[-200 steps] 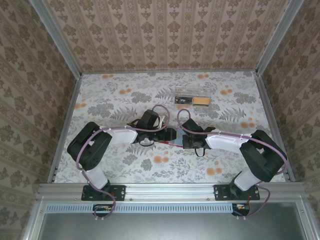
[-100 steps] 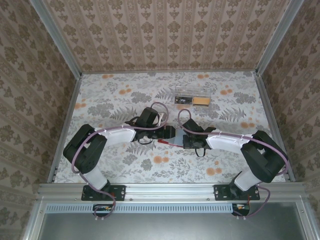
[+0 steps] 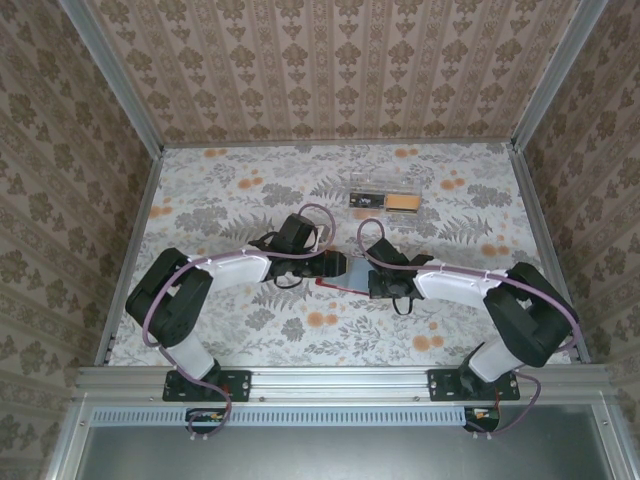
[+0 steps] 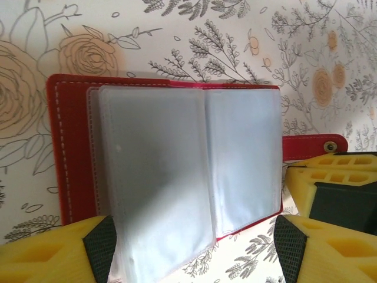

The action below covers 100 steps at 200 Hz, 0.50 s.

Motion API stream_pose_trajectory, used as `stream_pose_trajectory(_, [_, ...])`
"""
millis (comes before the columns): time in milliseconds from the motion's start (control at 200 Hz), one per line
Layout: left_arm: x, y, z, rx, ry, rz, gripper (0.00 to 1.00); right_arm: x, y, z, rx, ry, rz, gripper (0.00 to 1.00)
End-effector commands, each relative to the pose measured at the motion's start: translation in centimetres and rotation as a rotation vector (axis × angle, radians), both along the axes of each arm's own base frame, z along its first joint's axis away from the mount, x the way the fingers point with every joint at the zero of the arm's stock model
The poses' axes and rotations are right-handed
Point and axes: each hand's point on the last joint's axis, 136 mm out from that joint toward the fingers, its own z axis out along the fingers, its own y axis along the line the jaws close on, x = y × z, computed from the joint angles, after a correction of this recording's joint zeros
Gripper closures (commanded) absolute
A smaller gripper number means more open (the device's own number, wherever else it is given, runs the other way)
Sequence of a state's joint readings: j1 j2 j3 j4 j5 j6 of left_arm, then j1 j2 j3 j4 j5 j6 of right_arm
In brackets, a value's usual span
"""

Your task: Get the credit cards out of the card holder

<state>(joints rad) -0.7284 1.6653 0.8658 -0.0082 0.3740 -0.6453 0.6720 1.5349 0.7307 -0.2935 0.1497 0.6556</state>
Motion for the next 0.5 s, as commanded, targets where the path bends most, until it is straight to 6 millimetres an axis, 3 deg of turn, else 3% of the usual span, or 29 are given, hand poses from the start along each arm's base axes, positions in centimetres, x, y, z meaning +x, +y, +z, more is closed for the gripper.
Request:
stream_pose_trajectory(0, [0.8, 0.2, 1.1, 0.016, -0.047, 0.002, 0.26, -0.4, -0.4, -1.0, -0.011, 0.028, -0.009, 0.91])
stream_pose_trajectory(155, [0.7, -0.6, 1.2, -0.009, -0.039, -0.023, 0.26, -0.3, -0.4, -0.7, -0.012, 0.020, -0.009, 0.91])
stream_pose_trajectory(495, [0.4, -1.0, -0.6, 0.002, 0.009, -0.036, 0.27, -0.4, -0.5, -0.6, -0.010, 0.020, -0.011, 0.91])
